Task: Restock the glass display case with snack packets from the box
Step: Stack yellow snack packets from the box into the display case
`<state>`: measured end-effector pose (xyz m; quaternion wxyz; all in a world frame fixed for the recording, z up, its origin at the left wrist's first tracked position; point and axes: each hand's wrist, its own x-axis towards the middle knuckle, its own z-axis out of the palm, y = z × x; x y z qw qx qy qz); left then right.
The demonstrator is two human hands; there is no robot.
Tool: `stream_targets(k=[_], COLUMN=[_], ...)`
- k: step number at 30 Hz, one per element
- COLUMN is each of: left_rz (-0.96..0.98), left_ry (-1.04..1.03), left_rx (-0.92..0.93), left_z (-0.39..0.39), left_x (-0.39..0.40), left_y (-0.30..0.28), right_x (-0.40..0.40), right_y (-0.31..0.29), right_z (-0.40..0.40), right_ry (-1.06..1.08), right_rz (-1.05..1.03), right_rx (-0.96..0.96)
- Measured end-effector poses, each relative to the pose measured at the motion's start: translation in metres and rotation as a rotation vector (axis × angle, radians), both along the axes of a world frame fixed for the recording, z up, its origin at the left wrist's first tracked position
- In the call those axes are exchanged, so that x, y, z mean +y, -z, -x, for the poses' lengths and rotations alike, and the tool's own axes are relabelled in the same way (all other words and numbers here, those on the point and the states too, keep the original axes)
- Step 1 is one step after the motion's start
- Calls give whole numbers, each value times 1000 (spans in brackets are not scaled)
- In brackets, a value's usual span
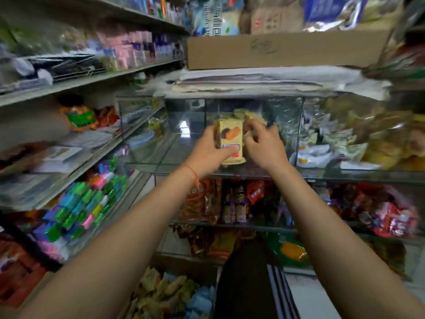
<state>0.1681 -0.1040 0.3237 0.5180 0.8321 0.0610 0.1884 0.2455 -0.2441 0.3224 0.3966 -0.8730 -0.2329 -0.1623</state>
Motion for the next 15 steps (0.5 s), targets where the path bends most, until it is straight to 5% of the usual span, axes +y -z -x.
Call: stream_targets(k=[4, 8, 12, 15], left_rz=[-379, -528, -684, -763], left_ry=[-21, -108, 65, 66], left_rx=[55, 215, 567, 582], left_z=[-59, -103, -118, -125], left_x=[-19, -10, -8, -3], left_y=[6, 19, 32, 39], right_x=[-2, 7, 22, 35], right_y=[9, 15, 21, 21], right_z=[-59, -107, -147, -176], right_ry=[72, 171, 293, 318], right_rz=[155, 321, 394, 381], right_rx=[47, 152, 94, 75])
